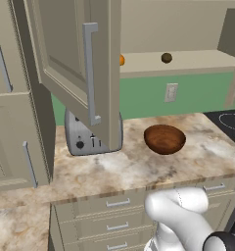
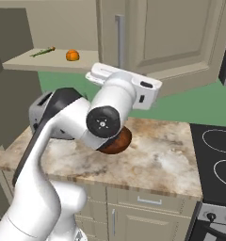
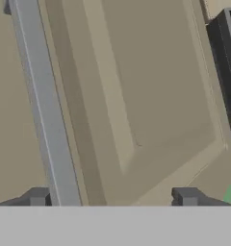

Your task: Open the cabinet. Pick the orange and kiwi from the cabinet and place them into the bowl. Then close the cabinet.

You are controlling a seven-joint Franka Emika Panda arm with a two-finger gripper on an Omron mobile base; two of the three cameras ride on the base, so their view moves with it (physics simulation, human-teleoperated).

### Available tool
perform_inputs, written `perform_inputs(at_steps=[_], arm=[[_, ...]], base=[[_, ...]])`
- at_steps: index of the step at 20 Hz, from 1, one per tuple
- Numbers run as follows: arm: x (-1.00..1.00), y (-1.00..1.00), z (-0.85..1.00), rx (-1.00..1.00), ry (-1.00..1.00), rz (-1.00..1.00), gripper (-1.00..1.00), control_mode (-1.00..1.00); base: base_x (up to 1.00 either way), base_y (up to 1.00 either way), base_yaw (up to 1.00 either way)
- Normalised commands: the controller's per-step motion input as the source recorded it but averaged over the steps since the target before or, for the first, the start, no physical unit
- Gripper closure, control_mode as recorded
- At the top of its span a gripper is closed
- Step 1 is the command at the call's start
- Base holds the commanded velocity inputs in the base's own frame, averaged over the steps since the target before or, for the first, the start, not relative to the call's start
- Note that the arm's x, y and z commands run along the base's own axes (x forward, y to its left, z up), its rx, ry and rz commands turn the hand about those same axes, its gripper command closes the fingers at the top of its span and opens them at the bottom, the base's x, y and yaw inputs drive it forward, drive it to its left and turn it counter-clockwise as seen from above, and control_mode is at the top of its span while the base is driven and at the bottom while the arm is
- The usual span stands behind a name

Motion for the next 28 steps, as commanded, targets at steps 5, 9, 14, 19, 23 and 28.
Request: perform_inputs(at_steps=[5,9,14,19,23,28], arm=[[-1.0,-0.36,-0.26,0.01,0.0,0.06,-1.0,-1.0],[-0.84,0.09,-0.74,-0.08,0.02,0.09,-1.0,-1.0],[-0.89,0.33,-0.93,-0.15,-0.02,0.1,-1.0,-1.0],[-0.58,0.7,-0.23,-0.14,-0.34,-0.16,-1.0,-1.0],[-0.01,1.0,-0.01,-0.26,-0.42,-0.31,-1.0,-1.0],[0.44,1.0,0.0,-0.29,-0.3,-0.33,-1.0,-1.0]], base=[[0.0,0.0,0.0],[0.0,0.0,0.0],[0.0,0.0,0.0],[0.0,0.0,0.0],[0.0,0.0,0.0],[0.0,0.0,0.0]])
